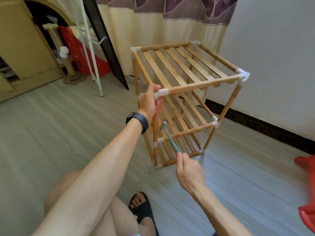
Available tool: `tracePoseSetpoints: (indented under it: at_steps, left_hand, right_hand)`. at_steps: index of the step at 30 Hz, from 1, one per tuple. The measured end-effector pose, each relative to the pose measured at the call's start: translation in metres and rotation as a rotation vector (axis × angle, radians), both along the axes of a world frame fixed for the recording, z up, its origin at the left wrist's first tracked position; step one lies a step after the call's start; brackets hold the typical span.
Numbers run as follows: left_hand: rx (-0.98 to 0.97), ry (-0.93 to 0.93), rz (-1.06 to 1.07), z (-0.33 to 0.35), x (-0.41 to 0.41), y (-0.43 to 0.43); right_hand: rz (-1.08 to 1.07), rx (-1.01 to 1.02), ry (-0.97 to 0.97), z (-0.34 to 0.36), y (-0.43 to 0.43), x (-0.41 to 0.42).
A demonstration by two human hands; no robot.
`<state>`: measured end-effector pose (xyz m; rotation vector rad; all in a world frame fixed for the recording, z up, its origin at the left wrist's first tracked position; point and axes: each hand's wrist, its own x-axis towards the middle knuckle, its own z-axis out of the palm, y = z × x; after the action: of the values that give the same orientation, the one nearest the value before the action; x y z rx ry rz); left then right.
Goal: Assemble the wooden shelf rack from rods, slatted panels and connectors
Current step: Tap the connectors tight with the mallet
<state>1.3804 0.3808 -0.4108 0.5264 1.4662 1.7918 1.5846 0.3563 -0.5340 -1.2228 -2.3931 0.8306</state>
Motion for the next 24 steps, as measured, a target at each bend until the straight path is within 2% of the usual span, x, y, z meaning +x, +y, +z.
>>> tracePoseSetpoints:
  at_steps: [1, 3, 6, 7, 9, 10, 11, 14, 15, 17, 18, 19, 21, 22, 24]
  left_hand:
    - [0.004, 0.008, -0.003, 0.0, -0.001, 0.0]
    - [0.013, 0.017, 0.001, 0.0, -0.002, 0.001]
    - [0.014, 0.01, 0.012, -0.001, -0.001, 0.002]
    - [0.015, 0.012, 0.012, -0.001, -0.001, 0.002]
    - [0.014, 0.004, 0.008, -0.002, -0.001, 0.003]
    - [0.023, 0.0, 0.01, 0.0, -0.002, 0.003]
    - [0.028, -0.009, 0.006, 0.001, -0.002, 0.003]
    - [0.039, -0.016, -0.012, 0.002, 0.0, 0.005]
    - [0.041, -0.015, -0.013, 0.001, 0.002, 0.005]
    - [0.05, -0.011, -0.004, 0.0, 0.001, 0.006]
    - [0.052, -0.009, -0.002, 0.0, -0.001, 0.006]
    - [0.046, -0.01, -0.004, 0.0, -0.001, 0.006]
    - [0.036, -0.009, 0.001, 0.002, -0.002, 0.007]
    - [0.037, -0.008, 0.009, 0.001, -0.002, 0.007]
    - [0.048, 0.001, 0.065, -0.001, -0.001, 0.006]
  right_hand:
    - [-0.016, 0.007, 0.106, 0.002, -0.003, 0.0]
    - [-0.023, 0.025, 0.145, 0.0, -0.003, -0.003]
    - [-0.011, -0.042, -0.229, -0.012, 0.001, -0.008]
    - [-0.033, -0.039, -0.236, -0.014, 0.002, -0.008]
    - [-0.089, -0.004, 0.026, -0.014, -0.004, -0.004]
    - [-0.098, 0.003, 0.076, -0.012, -0.005, -0.005]
    - [-0.069, 0.005, 0.059, -0.016, -0.003, -0.006]
    - [-0.018, -0.063, -0.206, -0.02, 0.001, -0.008]
    - [-0.043, -0.059, -0.125, -0.022, 0.003, -0.007]
    - [-0.112, -0.013, 0.168, -0.012, 0.0, -0.009]
    - [-0.106, 0.0, 0.184, -0.009, -0.001, -0.01]
    - [-0.057, -0.007, 0.104, -0.009, -0.001, -0.01]
    - [0.011, -0.039, -0.258, -0.015, -0.003, -0.012]
    - [0.019, -0.029, -0.349, -0.02, -0.002, -0.01]
    - [-0.005, -0.025, -0.268, -0.019, -0.001, -0.005]
